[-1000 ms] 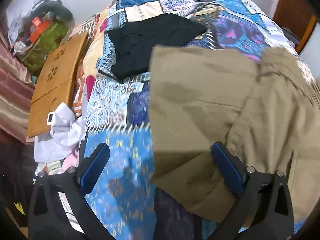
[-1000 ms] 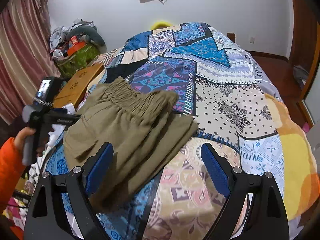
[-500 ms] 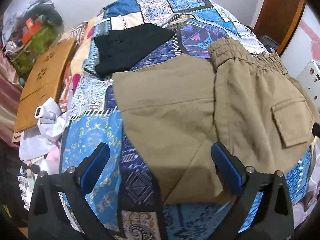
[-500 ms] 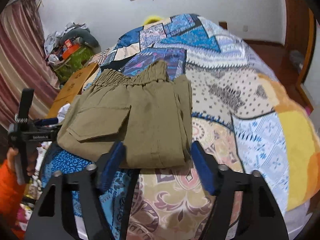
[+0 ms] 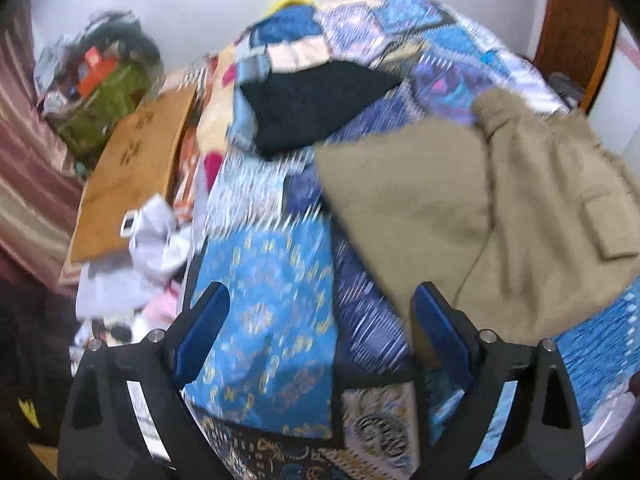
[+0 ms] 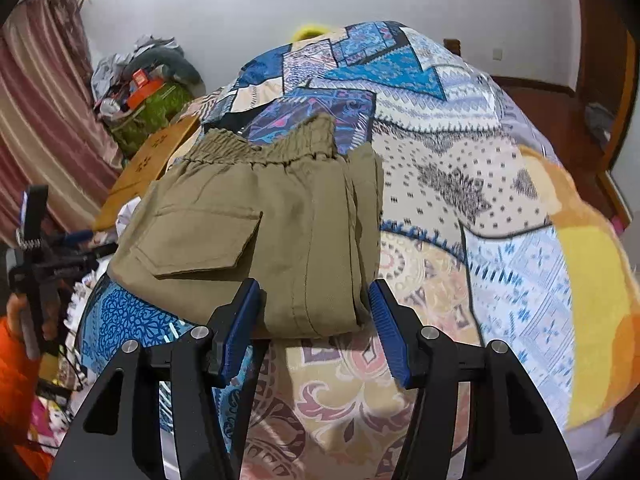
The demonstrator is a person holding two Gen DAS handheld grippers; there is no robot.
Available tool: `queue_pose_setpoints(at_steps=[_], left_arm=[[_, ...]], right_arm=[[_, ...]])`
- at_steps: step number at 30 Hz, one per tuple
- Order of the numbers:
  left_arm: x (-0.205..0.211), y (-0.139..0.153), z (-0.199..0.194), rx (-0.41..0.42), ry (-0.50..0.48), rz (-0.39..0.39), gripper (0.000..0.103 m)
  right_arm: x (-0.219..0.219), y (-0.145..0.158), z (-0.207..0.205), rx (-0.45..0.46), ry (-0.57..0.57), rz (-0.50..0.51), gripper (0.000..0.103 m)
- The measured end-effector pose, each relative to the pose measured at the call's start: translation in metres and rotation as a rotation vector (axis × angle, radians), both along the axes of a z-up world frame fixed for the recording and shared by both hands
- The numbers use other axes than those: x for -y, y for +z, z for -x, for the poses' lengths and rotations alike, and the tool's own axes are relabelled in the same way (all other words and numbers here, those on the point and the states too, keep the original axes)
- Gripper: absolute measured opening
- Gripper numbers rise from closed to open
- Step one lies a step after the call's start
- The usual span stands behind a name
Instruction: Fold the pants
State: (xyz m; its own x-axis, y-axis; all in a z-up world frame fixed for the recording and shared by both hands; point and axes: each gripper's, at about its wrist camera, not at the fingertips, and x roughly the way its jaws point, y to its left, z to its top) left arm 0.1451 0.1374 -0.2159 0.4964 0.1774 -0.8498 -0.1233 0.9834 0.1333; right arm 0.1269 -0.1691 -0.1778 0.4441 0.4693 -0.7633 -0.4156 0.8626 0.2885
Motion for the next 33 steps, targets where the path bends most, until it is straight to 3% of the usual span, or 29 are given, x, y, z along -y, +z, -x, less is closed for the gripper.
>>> queue_pose_setpoints(at_steps=[8,11,13,18,20,21,22,24,28,33], left_arm=[[0.040,0.039,-0.052,0.096,-0.135,0.062,0.095],[0.062,0.037,-0.079,0.082,-0.199,0.075,0.095],[0.076,0.033,-0.092,0.070,-0.231,0.064,0.095],[0.097,0.017,-0.118,0.040,-0.279,0.076,0.095],[0.101,0.011,-0.124,0.030,-0.295,0.085,0.085],[0.103,0.008,-0.127,0.022,-0.303,0.091,0.076],[0.104,0.005,-0.128,0.017,-0.313,0.101,0.068],[0.108,0.001,-0.127,0.028,-0.320,0.084,0.060],[0.104,-0.009,-0.125,0.036,-0.295,0.078,0.061],[0.100,-0.008,-0.125,0.043,-0.282,0.117,0.061]], right_arm=[[-0.015,0.026,-0.036,0.085,0.055,0.035,0.053],[-0.024,0.026,-0.057,0.097,0.075,0.055,0.053],[-0.029,0.023,-0.067,0.095,0.083,0.075,0.059],[-0.042,0.009,-0.096,0.049,0.133,0.103,0.060],[-0.049,0.000,-0.103,0.012,0.171,0.119,0.060],[-0.053,-0.005,-0.104,-0.005,0.192,0.129,0.058],[-0.058,-0.011,-0.106,-0.028,0.222,0.140,0.045],[-0.058,-0.015,-0.106,-0.017,0.227,0.126,0.040],[-0.059,-0.018,-0.103,0.010,0.217,0.157,0.029],[-0.054,-0.019,-0.108,-0.032,0.206,0.118,0.029]])
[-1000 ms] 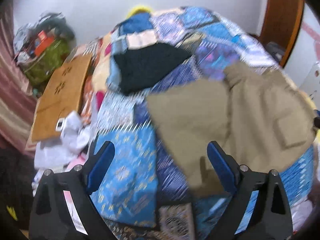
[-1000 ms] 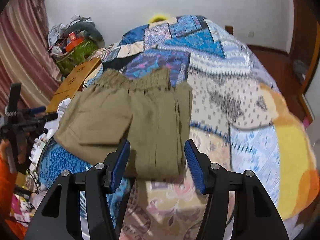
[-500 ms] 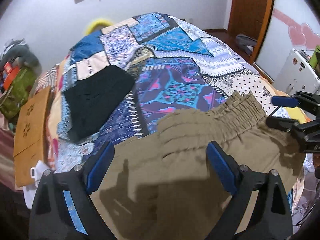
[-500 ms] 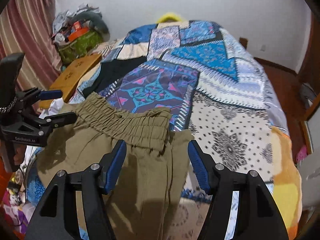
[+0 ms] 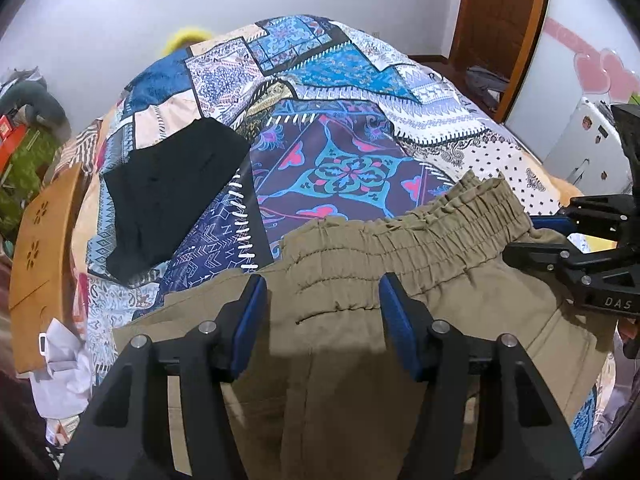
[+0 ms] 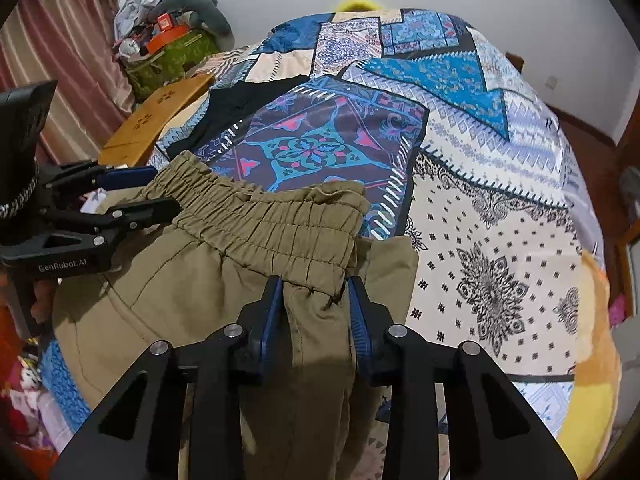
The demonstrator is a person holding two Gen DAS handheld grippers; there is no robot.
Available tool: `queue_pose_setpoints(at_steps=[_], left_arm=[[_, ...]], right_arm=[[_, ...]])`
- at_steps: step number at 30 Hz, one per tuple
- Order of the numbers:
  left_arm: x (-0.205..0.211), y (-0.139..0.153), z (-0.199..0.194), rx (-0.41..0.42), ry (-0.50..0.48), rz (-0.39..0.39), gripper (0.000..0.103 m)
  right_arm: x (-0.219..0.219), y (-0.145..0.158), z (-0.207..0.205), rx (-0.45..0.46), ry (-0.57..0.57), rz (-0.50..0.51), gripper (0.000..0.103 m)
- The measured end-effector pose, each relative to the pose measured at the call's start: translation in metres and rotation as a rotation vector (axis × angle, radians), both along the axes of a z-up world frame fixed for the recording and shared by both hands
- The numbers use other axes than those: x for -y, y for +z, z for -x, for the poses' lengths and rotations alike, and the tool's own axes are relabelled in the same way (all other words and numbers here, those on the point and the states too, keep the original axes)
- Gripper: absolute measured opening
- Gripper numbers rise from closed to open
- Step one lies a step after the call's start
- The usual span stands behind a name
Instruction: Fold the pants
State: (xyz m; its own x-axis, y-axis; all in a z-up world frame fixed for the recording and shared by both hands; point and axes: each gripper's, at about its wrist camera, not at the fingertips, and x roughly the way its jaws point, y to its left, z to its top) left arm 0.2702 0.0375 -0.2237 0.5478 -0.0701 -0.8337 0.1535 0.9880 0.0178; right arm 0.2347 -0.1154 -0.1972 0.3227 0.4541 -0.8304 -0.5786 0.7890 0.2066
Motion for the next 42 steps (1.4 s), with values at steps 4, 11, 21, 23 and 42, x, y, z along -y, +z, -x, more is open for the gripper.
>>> queue_pose_setpoints(at_steps=[4,11,21,23,42], left_arm=[[-0.001,0.014,0.011,0.021,0.014,-0.022,0.060],[-0.038,0.061,0.042,0.110,0.067,0.045,0.063],[-0.101,0.037,0.063,0.053,0.240,0.084,0.089],[-0.110,0.020,0.063,0.002,0.263,0.112,0.089],[-0.110,-0.029,0.043,-0.131,0.261,0.299,0.035]], right_arm=[[0.002,0.006,0.003,0.001,-0.012,0.015,0.030],[0.018,0.046,0.030,0.128,-0.056,-0.009,0.032],[0.040,0.050,0.036,0.122,-0.178,-0.104,0.074],[0.044,0.038,0.034,0.070,-0.195,-0.112,0.074],[0.043,-0.015,0.022,-0.143,-0.163,-0.196,0.045]])
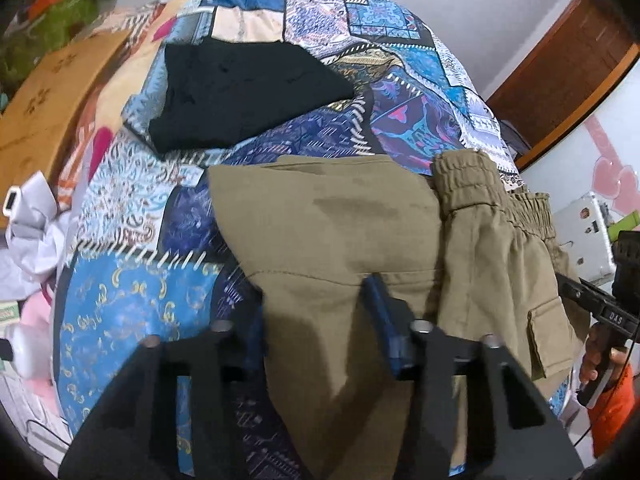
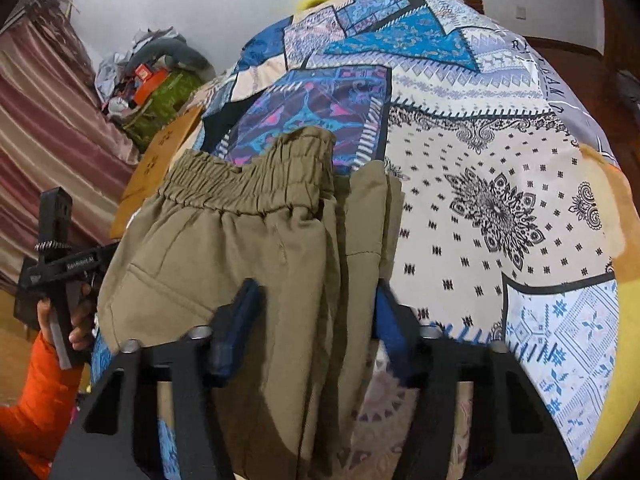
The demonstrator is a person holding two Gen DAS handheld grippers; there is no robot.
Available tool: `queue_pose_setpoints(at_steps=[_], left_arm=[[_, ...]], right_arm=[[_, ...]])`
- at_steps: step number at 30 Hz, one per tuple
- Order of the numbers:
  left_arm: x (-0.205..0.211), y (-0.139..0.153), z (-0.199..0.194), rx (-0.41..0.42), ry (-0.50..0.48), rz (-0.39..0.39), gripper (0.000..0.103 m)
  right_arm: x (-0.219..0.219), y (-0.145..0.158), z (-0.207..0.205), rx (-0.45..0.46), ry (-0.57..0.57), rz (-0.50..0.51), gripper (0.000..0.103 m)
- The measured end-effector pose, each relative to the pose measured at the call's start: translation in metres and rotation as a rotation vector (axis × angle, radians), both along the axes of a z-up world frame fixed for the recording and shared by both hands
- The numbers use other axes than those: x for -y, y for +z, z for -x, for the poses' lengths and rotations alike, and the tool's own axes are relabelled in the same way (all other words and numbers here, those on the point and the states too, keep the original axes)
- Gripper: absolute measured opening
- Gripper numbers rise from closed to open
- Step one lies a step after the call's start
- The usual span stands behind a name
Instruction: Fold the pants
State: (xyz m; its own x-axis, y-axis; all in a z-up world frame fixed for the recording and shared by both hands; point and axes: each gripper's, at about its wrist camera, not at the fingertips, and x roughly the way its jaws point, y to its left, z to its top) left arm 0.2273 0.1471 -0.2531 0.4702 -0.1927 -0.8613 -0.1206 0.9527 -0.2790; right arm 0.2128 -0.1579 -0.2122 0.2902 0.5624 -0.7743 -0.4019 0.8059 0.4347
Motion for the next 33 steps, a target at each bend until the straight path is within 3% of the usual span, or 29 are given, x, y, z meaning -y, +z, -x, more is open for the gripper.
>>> queue_pose_setpoints(at_steps=[4,7,10,19,26,33], left_arm=[[0.016,0.009,-0.008,0.020,0.015,-0.120,0.011],[0.029,0.019,-0.009,0.053,0.009,-0.222,0.009],[0.036,0.033,-0.006,0.108,0.001,-0.305,0.008],[0.041,0.088,-0.010,0.254,-0.012,-0.383,0.006],[0.015,0.131,-0.035,0.354,0.026,-0.403,0.006],[-0.021,0.141,-0.068,0.398,0.069,-0.442,0.006]], right_arm=[[-0.004,0.002,-0.003,0.004,-0.009,-0.016,0.023],[-0.009,0.008,-0.002,0.038,0.010,-0.009,0.013],[-0.013,0.018,0.000,0.096,0.028,0.021,0.010],[-0.025,0.061,-0.014,0.219,0.033,0.010,0.009],[-0.051,0.101,-0.046,0.334,0.037,-0.006,0.009],[-0.089,0.116,-0.089,0.385,0.051,-0.014,0.009]])
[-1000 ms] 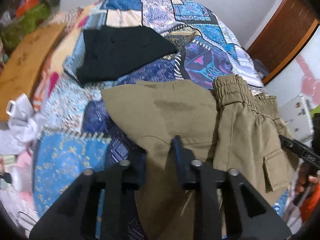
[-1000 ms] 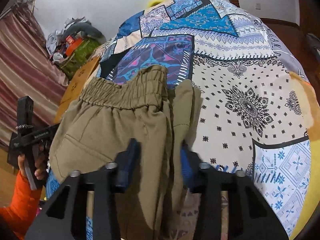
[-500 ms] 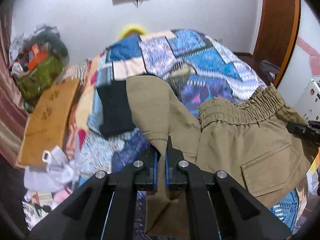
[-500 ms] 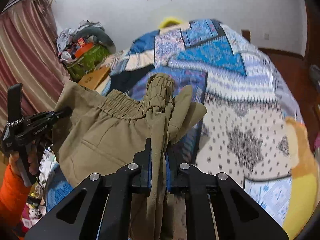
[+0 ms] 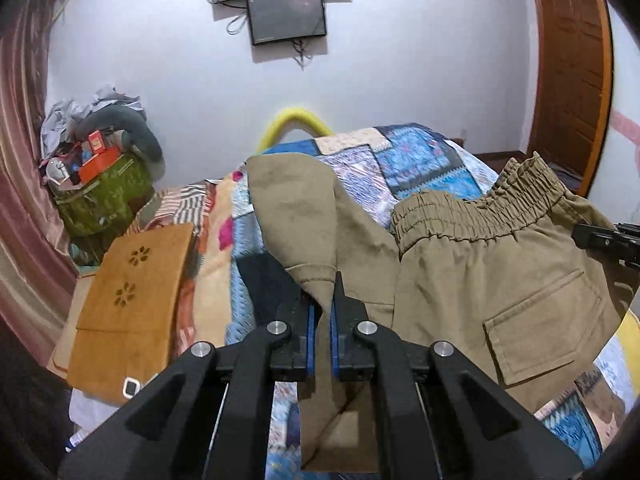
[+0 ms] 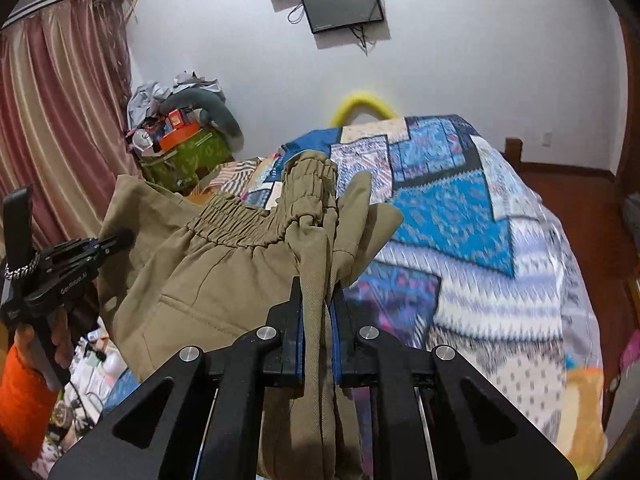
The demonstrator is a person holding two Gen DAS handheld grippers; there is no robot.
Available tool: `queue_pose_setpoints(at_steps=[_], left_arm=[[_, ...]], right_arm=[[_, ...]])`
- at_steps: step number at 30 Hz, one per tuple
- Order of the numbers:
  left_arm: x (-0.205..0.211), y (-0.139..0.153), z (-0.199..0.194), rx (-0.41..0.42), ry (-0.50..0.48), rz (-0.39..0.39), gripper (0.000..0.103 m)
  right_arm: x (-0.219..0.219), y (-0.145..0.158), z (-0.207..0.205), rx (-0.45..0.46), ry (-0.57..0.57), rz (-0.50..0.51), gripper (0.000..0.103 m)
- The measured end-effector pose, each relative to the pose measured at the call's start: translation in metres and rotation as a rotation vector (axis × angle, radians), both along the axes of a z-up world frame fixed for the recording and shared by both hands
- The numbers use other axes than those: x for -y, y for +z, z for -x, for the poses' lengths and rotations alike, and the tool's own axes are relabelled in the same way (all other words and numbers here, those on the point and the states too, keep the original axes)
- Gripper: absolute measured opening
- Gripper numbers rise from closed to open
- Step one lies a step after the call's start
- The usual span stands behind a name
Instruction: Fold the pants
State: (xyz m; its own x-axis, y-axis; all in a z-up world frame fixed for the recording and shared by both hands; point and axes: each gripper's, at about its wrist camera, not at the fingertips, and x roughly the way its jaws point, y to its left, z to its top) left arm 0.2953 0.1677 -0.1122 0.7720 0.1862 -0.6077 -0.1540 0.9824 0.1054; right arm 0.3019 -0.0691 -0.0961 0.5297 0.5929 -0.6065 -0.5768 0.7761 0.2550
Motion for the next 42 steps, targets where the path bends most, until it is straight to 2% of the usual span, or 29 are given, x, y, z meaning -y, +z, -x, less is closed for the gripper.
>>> queue_pose_setpoints(at_steps=[7,12,15,21,26,29,31,32,34,35,37,40,42], left_arm=[[-0.048,-0.020,-0.045,-0.012,0.071,-0.036,0.006],[-0.089,-0.048,-0.079,-0.039,0.134,-0.035,0.006],[-0.113,-0.071,-0.100,-0.072,0.170,-0.041,0.006],[-0.144,-0.126,-0.132,-0.150,0.202,0.008,0.006],[-0.165,-0.183,-0.157,-0.268,0.201,0.073,0.007],[-0.173,-0.209,-0.160,-0.346,0.232,0.099,0.013],[-0.178,-0.219,-0.158,-0.381,0.249,0.109,0.024],[-0.178,-0.220,-0.155,-0.386,0.254,0.100,0.028],[-0.179,-0.216,-0.146,-0.378,0.278,0.054,0.054],[-0.179,-0.212,-0.139,-0.371,0.287,0.034,0.057],[-0.179,-0.202,-0.127,-0.361,0.276,0.040,0.059],[-0.176,-0.179,-0.109,-0.336,0.240,0.071,0.059],[-0.166,-0.151,-0.091,-0.294,0.210,0.075,0.059]], right_arm=[[-0.055,-0.014,-0.045,0.007,0.042,0.044,0.009],[-0.097,-0.042,-0.077,-0.021,0.053,0.044,0.009],[-0.117,-0.058,-0.092,-0.051,0.058,0.049,0.009],[-0.153,-0.094,-0.114,-0.079,0.074,0.122,0.009],[-0.163,-0.130,-0.131,-0.165,0.063,0.170,0.009],[-0.163,-0.143,-0.135,-0.223,0.062,0.193,0.011],[-0.159,-0.141,-0.133,-0.225,0.060,0.200,0.015],[-0.156,-0.139,-0.131,-0.224,0.061,0.206,0.017],[-0.148,-0.137,-0.128,-0.246,0.053,0.175,0.018],[-0.141,-0.135,-0.126,-0.253,0.047,0.153,0.019],[-0.129,-0.130,-0.121,-0.245,0.030,0.144,0.025],[-0.119,-0.116,-0.115,-0.215,0.021,0.144,0.025],[-0.113,-0.098,-0.103,-0.163,0.022,0.149,0.025]])
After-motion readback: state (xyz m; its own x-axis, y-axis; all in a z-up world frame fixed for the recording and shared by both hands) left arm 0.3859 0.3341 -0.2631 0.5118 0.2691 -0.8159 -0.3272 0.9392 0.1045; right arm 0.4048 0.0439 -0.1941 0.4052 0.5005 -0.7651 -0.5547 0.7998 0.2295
